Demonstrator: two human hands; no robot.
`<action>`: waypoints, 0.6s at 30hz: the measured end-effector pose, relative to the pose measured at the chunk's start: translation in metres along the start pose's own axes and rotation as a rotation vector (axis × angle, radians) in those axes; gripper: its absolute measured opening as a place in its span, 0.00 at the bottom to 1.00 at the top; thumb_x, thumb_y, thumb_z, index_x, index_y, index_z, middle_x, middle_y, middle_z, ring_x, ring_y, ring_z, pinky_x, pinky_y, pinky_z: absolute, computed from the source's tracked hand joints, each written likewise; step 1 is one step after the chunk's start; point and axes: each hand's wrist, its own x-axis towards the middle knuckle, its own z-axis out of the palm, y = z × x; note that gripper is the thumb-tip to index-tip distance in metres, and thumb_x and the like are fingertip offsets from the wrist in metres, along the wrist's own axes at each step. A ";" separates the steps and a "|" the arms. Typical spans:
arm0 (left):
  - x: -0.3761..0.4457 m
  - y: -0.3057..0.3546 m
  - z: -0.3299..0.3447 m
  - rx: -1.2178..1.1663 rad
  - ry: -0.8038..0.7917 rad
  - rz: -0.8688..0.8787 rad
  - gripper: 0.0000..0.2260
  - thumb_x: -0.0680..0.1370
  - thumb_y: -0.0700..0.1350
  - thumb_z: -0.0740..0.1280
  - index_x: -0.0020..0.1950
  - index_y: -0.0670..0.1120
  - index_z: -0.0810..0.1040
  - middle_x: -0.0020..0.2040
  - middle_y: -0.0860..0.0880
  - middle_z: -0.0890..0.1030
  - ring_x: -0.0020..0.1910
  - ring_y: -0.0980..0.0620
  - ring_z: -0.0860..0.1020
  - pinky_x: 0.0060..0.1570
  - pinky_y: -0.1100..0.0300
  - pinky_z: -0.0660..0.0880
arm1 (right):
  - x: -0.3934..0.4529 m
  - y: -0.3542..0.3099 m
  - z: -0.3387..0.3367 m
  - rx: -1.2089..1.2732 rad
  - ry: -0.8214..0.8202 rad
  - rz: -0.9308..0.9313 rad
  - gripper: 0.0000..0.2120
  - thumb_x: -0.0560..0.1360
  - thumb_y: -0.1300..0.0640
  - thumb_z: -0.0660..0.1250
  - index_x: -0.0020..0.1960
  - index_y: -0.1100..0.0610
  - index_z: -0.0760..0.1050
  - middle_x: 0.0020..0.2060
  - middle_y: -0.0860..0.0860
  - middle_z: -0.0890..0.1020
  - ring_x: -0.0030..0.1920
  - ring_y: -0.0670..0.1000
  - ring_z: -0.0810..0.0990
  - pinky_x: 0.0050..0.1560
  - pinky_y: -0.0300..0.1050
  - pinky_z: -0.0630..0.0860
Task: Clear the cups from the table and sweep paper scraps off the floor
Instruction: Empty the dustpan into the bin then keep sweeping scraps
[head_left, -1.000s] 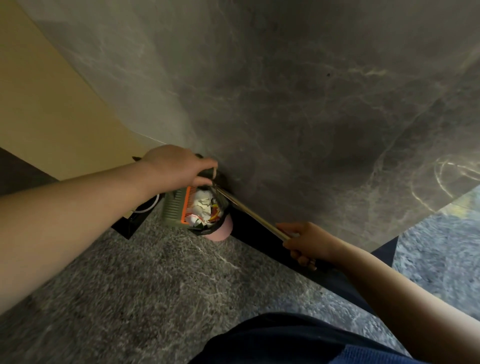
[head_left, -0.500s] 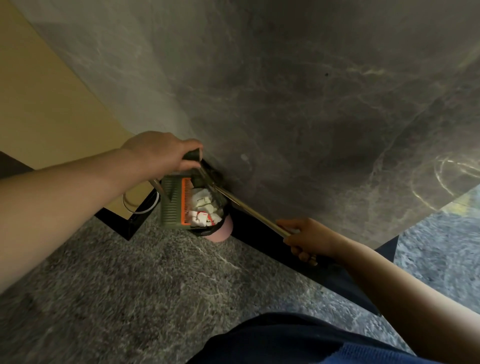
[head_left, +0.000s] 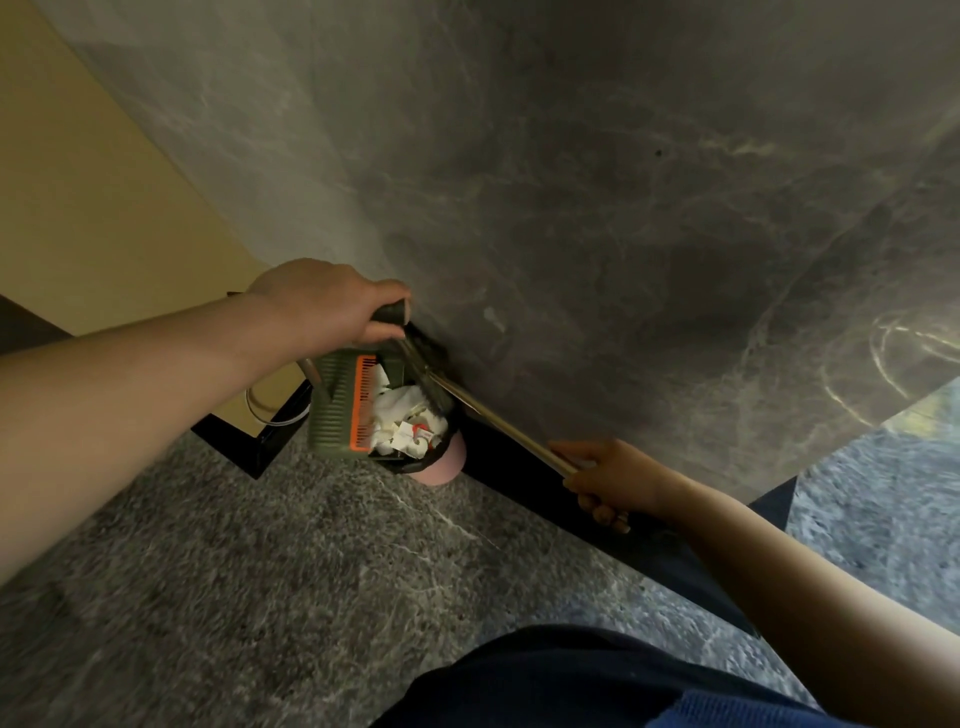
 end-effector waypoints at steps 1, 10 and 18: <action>-0.002 -0.001 0.000 0.009 -0.007 -0.001 0.21 0.78 0.65 0.55 0.68 0.58 0.66 0.32 0.54 0.67 0.28 0.54 0.67 0.25 0.60 0.60 | 0.000 0.000 0.001 0.004 -0.001 0.000 0.26 0.77 0.66 0.60 0.70 0.43 0.69 0.25 0.50 0.73 0.19 0.44 0.69 0.20 0.36 0.67; -0.015 -0.010 0.009 -0.033 0.026 -0.018 0.24 0.76 0.68 0.52 0.67 0.58 0.67 0.38 0.50 0.78 0.31 0.51 0.73 0.27 0.60 0.64 | -0.001 0.000 0.010 0.000 -0.006 -0.007 0.25 0.77 0.66 0.59 0.68 0.44 0.70 0.28 0.52 0.72 0.21 0.45 0.69 0.21 0.37 0.67; -0.010 0.000 0.001 -0.069 0.075 -0.040 0.20 0.78 0.64 0.57 0.65 0.56 0.69 0.33 0.52 0.70 0.28 0.51 0.68 0.27 0.60 0.63 | 0.003 0.002 0.014 0.010 -0.011 -0.006 0.27 0.77 0.66 0.59 0.71 0.45 0.68 0.28 0.53 0.72 0.20 0.44 0.69 0.20 0.36 0.67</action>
